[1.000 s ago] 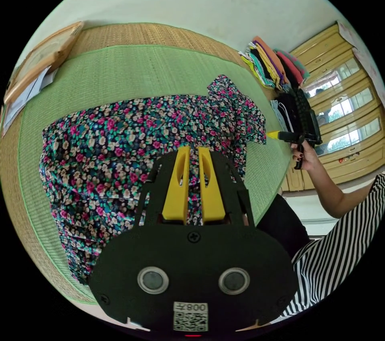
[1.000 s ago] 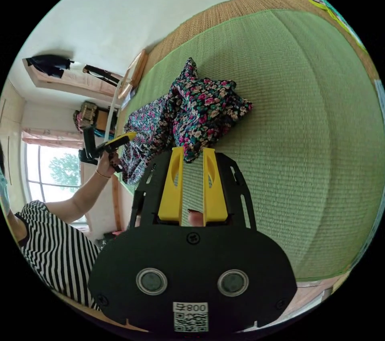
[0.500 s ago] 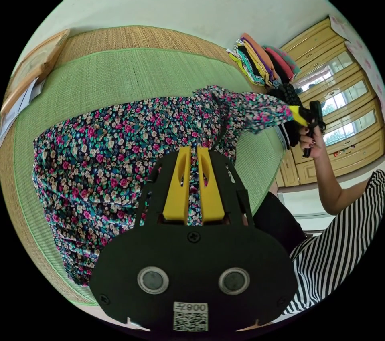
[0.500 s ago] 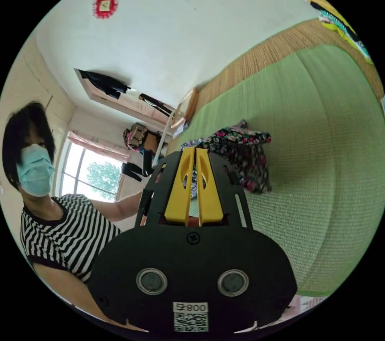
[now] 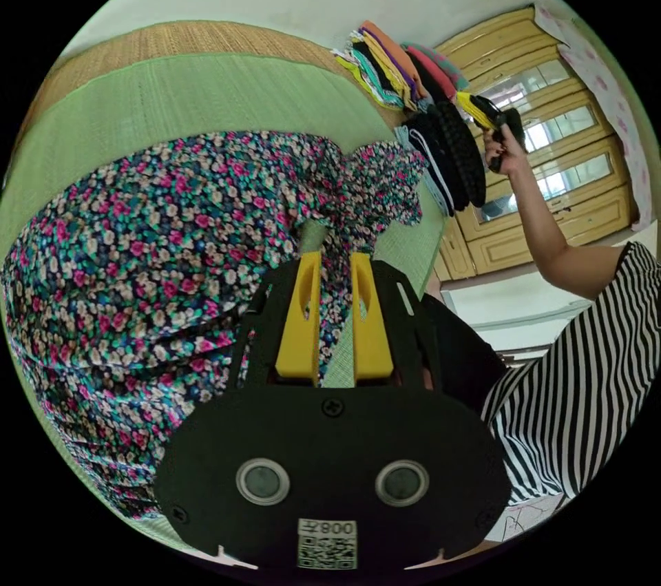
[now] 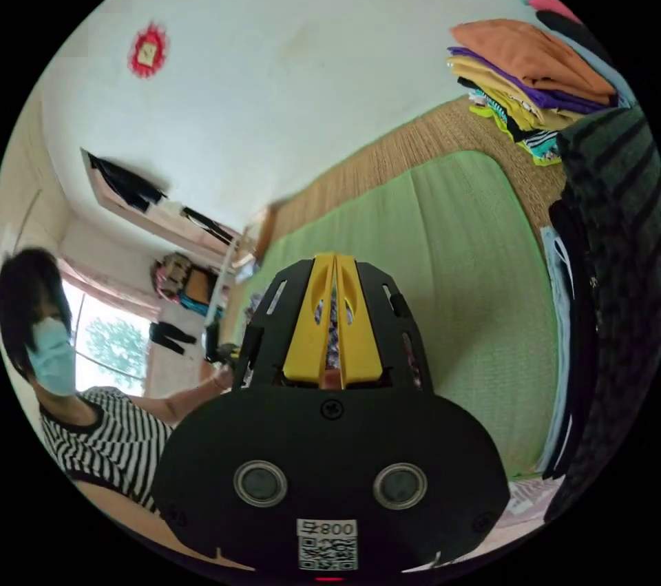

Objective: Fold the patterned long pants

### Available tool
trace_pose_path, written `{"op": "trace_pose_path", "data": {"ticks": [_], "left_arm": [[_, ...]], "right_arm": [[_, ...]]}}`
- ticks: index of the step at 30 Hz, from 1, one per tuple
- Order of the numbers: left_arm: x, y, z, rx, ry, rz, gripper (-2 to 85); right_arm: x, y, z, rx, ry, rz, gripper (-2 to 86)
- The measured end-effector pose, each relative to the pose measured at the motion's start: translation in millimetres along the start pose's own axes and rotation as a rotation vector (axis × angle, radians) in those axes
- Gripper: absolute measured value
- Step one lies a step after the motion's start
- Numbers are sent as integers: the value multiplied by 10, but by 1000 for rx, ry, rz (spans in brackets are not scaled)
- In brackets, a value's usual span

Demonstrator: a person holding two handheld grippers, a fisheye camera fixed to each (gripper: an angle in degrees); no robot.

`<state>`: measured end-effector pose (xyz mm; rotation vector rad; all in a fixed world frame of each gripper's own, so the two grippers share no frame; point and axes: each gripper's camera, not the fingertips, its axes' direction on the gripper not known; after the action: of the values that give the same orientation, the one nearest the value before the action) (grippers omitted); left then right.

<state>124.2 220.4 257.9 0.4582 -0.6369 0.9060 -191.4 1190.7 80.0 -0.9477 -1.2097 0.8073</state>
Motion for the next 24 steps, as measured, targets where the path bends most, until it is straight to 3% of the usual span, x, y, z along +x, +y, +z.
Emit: {"op": "trace_pose_path", "data": {"ticks": [5,12,15,24], "left_arm": [[153,6,302,-133,-74,64,74],[203,-46,415,-197,-207,108,27],[205,-34,354,-179,-199,111,16],[49,142,-64,-20,-99,27,8]], "right_arm": [[-149,647,585,-202,257,-45,62],[-190,878,838,-281,317,-38,89],[-104,843,951,-282,251,27,89],[-276,937,1250,-315,440,7,82]]}}
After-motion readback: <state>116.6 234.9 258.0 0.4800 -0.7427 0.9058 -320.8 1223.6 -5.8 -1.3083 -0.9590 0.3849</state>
